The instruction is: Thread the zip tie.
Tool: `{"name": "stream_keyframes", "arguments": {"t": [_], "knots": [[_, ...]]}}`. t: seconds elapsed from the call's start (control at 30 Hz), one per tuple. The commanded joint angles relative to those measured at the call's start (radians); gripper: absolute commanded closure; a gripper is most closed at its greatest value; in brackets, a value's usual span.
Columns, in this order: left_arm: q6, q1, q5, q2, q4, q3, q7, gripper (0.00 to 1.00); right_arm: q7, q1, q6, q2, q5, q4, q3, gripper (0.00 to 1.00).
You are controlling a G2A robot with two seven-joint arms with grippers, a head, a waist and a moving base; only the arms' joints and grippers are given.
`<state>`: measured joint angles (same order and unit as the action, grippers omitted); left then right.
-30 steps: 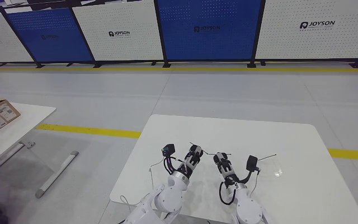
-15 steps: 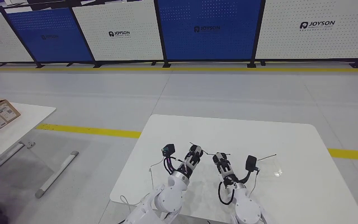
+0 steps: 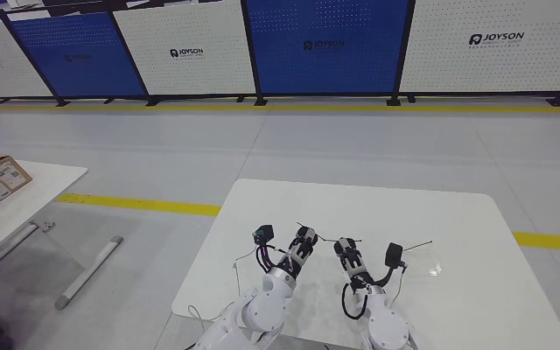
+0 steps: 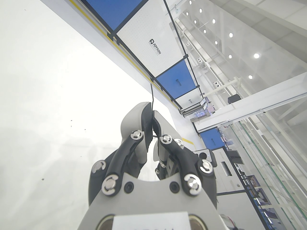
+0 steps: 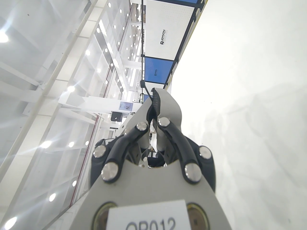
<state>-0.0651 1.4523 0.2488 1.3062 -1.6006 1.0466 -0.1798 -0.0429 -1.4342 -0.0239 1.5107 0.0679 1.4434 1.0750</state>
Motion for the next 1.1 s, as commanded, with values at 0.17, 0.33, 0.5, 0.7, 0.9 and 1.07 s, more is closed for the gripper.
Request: {"name": "stream_keyframes", "arguments": {"t": [0.17,0.33,0.5,0.7,0.9,1.07], "knots": [[0.0,0.0,0.0,0.0,0.0,0.0,0.0,1.0,-0.001,-0.02,-0.009,-0.007,0.054,0.02,0.009,1.0],[0.0,0.0,0.0,0.0,0.0,0.0,0.0,1.0,0.008,-0.023,-0.012,-0.009,0.079,0.024,0.008,1.0],[0.0,0.0,0.0,0.0,0.0,0.0,0.0,1.0,0.008,-0.023,-0.012,-0.009,0.079,0.024,0.008,1.0],[0.0,0.0,0.0,0.0,0.0,0.0,0.0,1.0,0.006,-0.023,-0.007,-0.009,0.071,0.034,0.01,1.0],[0.0,0.0,0.0,0.0,0.0,0.0,0.0,1.0,-0.007,-0.008,0.017,-0.004,0.08,0.028,-0.007,1.0],[0.0,0.0,0.0,0.0,0.0,0.0,0.0,1.0,-0.015,0.003,0.039,0.0,0.082,0.019,-0.017,1.0]]}}
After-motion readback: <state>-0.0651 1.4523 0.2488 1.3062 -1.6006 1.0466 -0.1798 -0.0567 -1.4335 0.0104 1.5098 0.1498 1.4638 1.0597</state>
